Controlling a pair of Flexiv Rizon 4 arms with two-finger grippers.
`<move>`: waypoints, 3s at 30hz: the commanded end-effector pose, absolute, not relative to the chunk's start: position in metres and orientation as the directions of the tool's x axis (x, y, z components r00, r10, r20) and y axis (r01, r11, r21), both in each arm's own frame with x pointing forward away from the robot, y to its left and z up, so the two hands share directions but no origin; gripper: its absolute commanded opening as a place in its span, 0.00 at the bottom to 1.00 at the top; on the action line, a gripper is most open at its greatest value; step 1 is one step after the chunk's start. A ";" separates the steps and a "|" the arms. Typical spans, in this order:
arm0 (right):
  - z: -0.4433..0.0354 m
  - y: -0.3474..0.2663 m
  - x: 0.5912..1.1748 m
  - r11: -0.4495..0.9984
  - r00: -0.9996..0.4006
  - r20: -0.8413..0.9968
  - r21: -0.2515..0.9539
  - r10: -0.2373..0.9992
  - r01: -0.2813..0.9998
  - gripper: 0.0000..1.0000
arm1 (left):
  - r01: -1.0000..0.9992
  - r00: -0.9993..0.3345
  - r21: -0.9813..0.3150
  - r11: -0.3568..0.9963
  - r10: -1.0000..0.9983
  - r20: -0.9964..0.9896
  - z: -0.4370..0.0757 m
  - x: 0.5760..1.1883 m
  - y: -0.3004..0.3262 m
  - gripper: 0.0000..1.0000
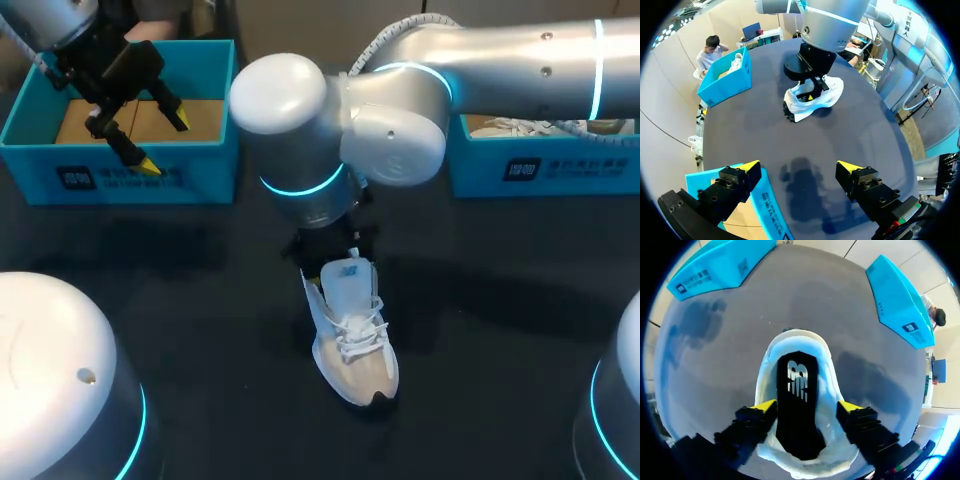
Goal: Take the shoe out of the shoebox, open the shoe tongue, remove and reinsert the insole, then place the shoe into the shoebox
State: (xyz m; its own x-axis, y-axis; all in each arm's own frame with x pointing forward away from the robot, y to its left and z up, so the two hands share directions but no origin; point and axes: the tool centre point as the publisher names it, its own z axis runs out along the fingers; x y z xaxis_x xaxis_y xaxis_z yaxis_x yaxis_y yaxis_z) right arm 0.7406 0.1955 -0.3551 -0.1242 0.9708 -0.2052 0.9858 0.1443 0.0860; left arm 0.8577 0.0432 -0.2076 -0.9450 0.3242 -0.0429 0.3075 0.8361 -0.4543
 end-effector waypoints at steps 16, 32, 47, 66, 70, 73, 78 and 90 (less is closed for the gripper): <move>-0.358 0.188 0.750 0.216 -0.193 -0.186 0.109 0.963 0.970 1.00 | 0.308 -0.945 -0.452 0.837 0.324 -0.043 -0.207 0.857 0.044 1.00; -0.332 0.190 0.708 0.167 -0.150 -0.196 0.076 0.969 0.983 1.00 | 0.308 -0.945 -0.452 0.837 0.324 -0.043 -0.207 0.857 0.044 1.00; -0.318 0.184 0.697 0.206 -0.190 -0.138 0.117 0.972 0.971 0.86 | 0.308 -0.945 -0.452 0.837 0.324 -0.043 -0.207 0.857 0.044 1.00; -0.289 0.185 0.649 0.269 -0.259 -0.113 0.081 0.959 0.960 0.47 | 0.308 -0.945 -0.452 0.837 0.324 -0.043 -0.207 0.857 0.044 1.00; -0.283 0.187 0.645 0.296 -0.285 -0.114 0.102 0.952 0.950 0.44 | 0.308 -0.945 -0.452 0.837 0.324 -0.043 -0.207 0.857 0.044 1.00; -0.285 0.189 0.650 0.331 -0.318 -0.121 0.117 0.940 0.936 0.41 | 0.308 -0.945 -0.452 0.837 0.324 -0.043 -0.207 0.857 0.044 1.00; -0.300 0.190 0.672 0.371 -0.356 -0.143 0.091 0.923 0.924 0.42 | 0.308 -0.945 -0.452 0.837 0.324 -0.043 -0.207 0.857 0.044 1.00; -0.343 0.187 0.708 0.401 -0.393 -0.087 0.098 0.915 0.911 0.36 | 0.308 -0.945 -0.452 0.837 0.324 -0.043 -0.207 0.857 0.044 1.00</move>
State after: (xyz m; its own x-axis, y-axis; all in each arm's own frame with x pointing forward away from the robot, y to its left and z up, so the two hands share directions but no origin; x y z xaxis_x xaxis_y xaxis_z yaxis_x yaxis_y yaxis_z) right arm 0.7046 0.1884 -0.3310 -0.3910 0.9143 -0.1055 0.9110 0.4008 0.0976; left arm 0.8577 0.0432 -0.2076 -0.9451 0.3241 -0.0429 0.3074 0.8362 -0.4543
